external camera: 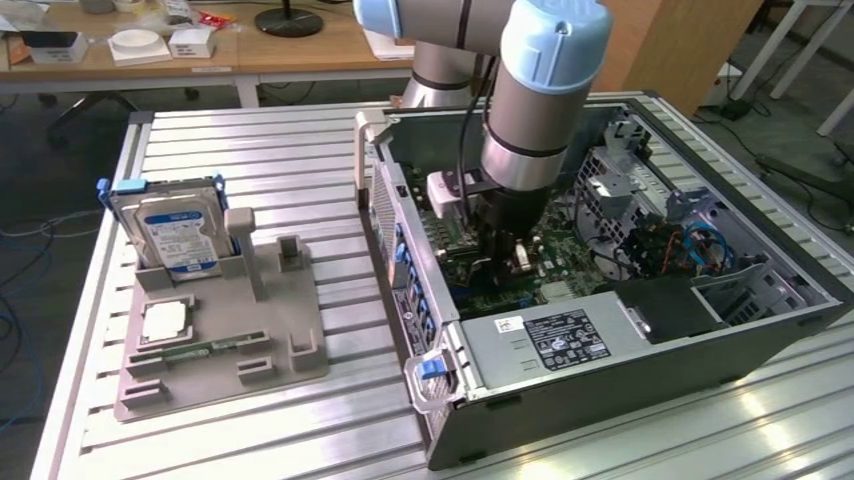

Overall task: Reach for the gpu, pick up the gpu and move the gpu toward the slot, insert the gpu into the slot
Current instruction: 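Insert the gpu into the slot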

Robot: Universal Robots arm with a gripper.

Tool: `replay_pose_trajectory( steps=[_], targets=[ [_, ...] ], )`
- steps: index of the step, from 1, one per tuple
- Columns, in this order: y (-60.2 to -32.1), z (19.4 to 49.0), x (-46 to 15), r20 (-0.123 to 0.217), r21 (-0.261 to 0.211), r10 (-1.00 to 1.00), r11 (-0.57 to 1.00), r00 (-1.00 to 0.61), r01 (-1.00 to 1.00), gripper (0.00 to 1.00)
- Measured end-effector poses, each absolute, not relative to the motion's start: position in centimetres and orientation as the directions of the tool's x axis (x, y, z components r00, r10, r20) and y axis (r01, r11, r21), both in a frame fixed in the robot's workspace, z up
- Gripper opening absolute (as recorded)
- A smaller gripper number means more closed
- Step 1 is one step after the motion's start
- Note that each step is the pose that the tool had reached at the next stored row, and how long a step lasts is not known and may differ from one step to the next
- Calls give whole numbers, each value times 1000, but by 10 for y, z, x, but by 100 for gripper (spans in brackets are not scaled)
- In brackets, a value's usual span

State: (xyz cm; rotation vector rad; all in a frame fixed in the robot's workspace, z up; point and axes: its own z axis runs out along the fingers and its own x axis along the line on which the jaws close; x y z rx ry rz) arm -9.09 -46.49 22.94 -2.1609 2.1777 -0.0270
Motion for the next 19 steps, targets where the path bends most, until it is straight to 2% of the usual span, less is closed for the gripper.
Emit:
replay_pose_trajectory(
  steps=[19],
  targets=[
    [-465,269,-91,-40,-74,-999,9,-6,-997,46]
  ],
)
